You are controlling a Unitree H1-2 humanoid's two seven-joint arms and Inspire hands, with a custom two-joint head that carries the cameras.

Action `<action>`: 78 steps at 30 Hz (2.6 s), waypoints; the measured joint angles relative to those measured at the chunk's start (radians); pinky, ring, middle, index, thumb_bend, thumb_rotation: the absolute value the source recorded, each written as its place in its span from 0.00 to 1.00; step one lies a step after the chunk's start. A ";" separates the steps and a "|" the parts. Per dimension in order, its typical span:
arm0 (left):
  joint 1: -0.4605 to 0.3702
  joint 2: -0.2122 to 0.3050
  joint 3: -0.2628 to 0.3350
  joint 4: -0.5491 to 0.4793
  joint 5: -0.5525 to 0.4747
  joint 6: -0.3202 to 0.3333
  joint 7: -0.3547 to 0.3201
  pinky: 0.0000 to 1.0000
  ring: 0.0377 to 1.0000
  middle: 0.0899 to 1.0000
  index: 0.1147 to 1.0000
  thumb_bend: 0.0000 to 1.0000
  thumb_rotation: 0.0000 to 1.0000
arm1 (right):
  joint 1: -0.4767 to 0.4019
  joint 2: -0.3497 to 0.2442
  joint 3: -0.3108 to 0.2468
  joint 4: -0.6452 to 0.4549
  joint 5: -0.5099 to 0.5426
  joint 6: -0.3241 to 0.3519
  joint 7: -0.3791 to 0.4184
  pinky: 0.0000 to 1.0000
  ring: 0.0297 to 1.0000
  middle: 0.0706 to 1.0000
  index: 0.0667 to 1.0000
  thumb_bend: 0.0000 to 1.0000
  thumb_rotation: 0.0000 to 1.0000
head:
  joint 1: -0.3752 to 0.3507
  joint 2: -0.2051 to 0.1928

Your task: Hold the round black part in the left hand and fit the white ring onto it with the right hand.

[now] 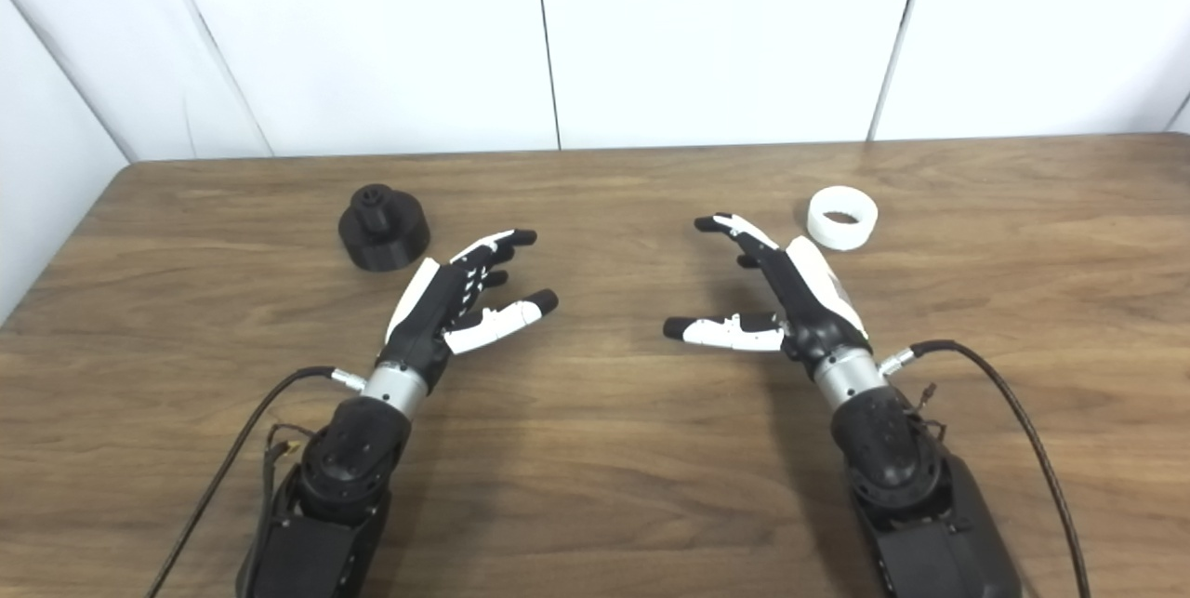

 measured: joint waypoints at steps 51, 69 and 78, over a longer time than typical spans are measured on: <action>-0.043 0.209 0.077 0.042 0.547 0.034 0.319 0.98 1.00 1.00 0.84 0.98 0.44 | -0.011 -0.012 -0.003 0.010 0.011 0.000 0.000 0.83 0.91 0.92 0.84 0.86 0.39 | 0.077 -0.012; -0.147 0.256 0.088 0.339 0.502 0.060 0.402 0.96 1.00 1.00 0.90 1.00 0.52 | -0.010 -0.012 -0.003 0.010 0.024 0.000 0.000 0.83 0.91 0.93 0.84 0.86 0.39 | 0.071 -0.011; -0.189 0.278 0.053 0.391 0.437 0.066 0.321 0.97 1.00 1.00 0.84 1.00 0.53 | -0.010 -0.012 -0.003 0.008 0.029 0.000 0.000 0.84 0.92 0.93 0.84 0.87 0.41 | 0.064 -0.008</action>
